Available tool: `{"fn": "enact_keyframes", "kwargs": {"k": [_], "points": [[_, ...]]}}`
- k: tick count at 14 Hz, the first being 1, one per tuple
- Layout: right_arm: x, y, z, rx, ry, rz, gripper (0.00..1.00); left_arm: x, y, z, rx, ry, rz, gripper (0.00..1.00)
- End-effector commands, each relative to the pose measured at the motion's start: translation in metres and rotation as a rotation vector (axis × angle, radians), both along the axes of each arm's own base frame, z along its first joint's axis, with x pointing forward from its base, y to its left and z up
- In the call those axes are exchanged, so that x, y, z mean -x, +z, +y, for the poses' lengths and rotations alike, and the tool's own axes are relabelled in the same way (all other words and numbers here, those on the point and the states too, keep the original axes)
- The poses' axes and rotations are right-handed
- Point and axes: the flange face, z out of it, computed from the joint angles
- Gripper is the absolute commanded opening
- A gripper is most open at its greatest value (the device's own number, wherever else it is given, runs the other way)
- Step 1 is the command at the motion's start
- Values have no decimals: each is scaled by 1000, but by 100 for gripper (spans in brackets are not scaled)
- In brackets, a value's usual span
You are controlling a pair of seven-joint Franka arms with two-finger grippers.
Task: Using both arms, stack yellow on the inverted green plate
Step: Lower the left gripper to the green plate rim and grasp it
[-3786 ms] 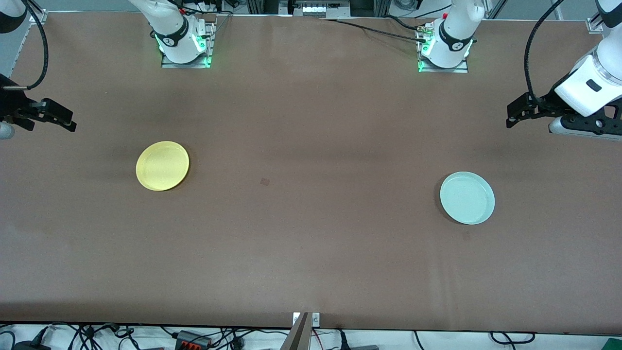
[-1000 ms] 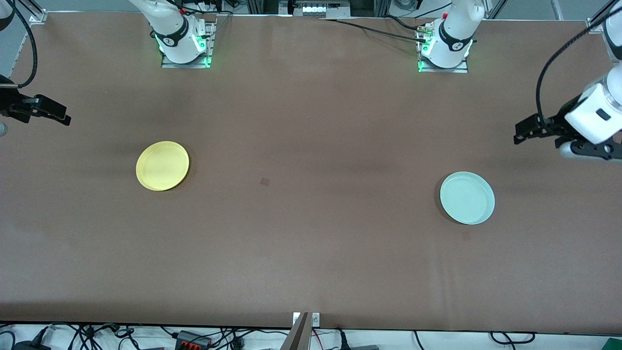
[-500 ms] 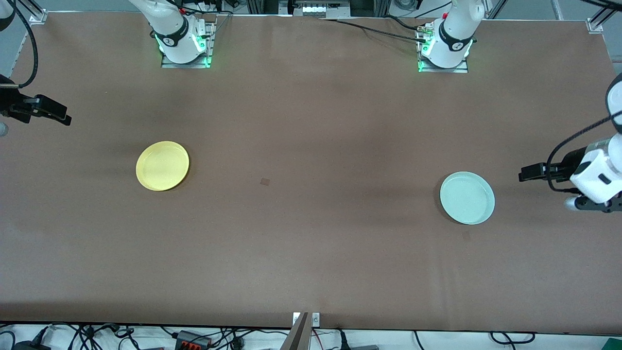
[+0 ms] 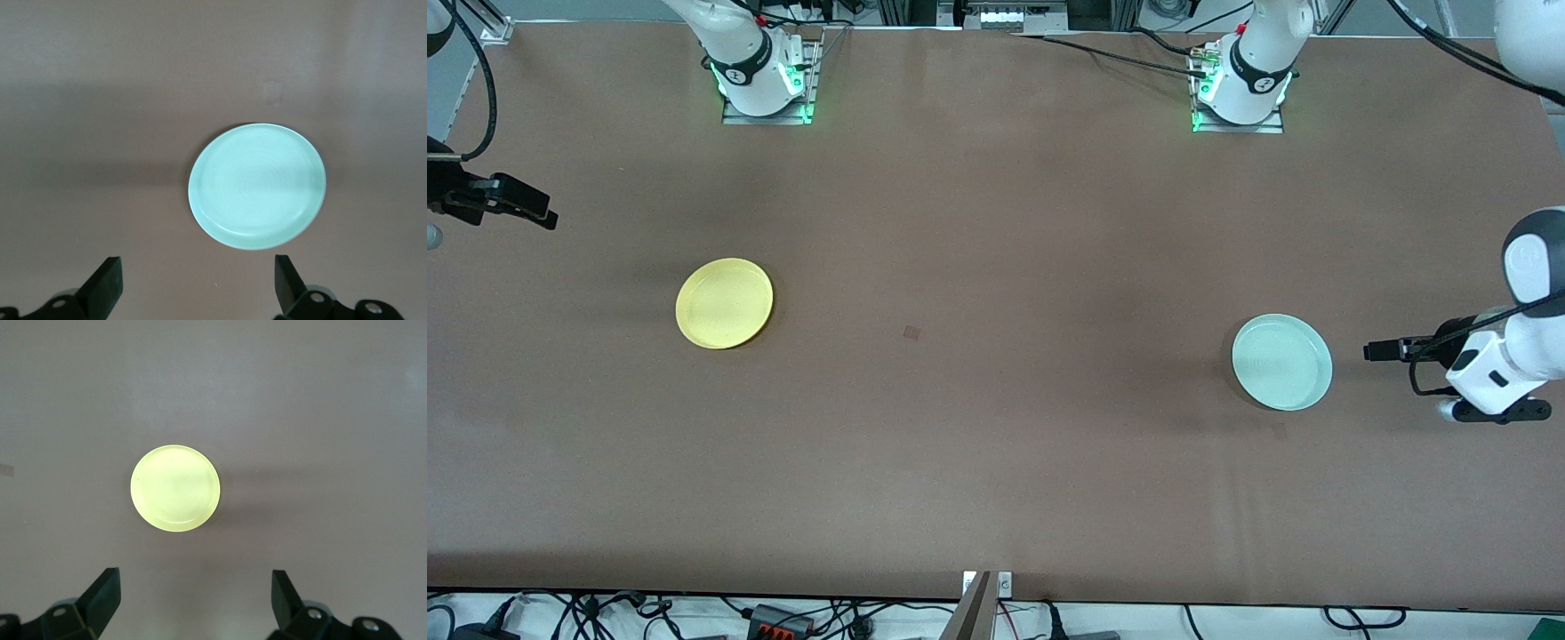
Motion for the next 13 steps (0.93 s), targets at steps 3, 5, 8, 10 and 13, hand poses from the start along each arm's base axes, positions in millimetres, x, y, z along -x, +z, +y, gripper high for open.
{"fn": "enact_keyframes", "kwargs": {"k": [3, 5, 8, 10, 13], "points": [[5, 5, 1, -12, 5, -11, 100, 17, -77, 11, 112, -74, -11, 100], [4, 4, 1, -12, 5, -9, 100, 25, -107, 19, 170, -85, -16, 100], [4, 5, 1, -12, 5, -11, 100, 24, -134, 24, 174, -128, -37, 100], [4, 5, 1, -12, 5, -12, 100, 26, -150, 25, 176, -147, -40, 93], [4, 5, 1, -12, 5, -12, 100, 29, -167, 35, 173, -155, -56, 75]]}}
